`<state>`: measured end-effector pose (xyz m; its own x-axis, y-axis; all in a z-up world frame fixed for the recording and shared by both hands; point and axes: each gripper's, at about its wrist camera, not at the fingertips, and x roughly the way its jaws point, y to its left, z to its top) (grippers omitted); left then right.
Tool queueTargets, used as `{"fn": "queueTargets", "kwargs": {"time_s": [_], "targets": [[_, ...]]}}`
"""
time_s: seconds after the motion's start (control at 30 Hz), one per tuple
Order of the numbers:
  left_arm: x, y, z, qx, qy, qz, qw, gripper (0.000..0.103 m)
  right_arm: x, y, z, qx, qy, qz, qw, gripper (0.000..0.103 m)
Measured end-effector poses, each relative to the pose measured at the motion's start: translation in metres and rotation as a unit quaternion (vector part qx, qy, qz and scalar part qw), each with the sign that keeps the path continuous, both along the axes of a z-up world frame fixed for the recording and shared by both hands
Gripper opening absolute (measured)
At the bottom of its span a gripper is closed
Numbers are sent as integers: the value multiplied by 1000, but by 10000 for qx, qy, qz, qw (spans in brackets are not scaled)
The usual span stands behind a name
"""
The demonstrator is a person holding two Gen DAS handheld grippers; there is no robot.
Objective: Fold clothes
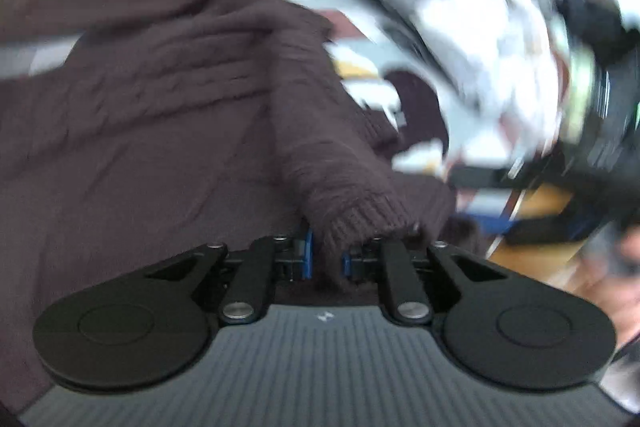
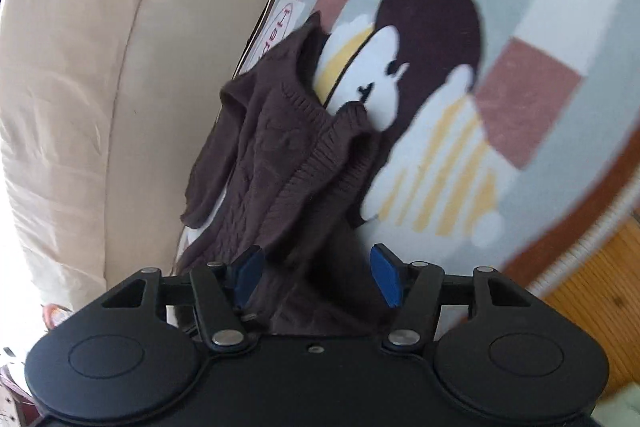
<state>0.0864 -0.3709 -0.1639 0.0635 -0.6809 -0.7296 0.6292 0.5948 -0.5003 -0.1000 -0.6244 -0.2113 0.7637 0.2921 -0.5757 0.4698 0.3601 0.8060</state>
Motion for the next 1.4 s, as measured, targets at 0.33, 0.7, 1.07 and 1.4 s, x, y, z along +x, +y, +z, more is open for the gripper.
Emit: {"fn": "queueTargets", "kwargs": {"time_s": [0.33,0.7,1.07,1.4], "targets": [[24,74,-36,129,496,586,9970,3,58,12,-8,-1667,359,-122,9853,66],[-1,46,6,-716,-120,-374,9967,36,72,4,13,-2005,-465,442,9776,10],[-15,-49,11,-460,5,-1201,9917,14,67,-19,101,-3374,-727,586,9367,8],[-65,-166,49,-181,-182,-1692,9852,35,91,-77,134,-5148,148,678,8545,6]]}}
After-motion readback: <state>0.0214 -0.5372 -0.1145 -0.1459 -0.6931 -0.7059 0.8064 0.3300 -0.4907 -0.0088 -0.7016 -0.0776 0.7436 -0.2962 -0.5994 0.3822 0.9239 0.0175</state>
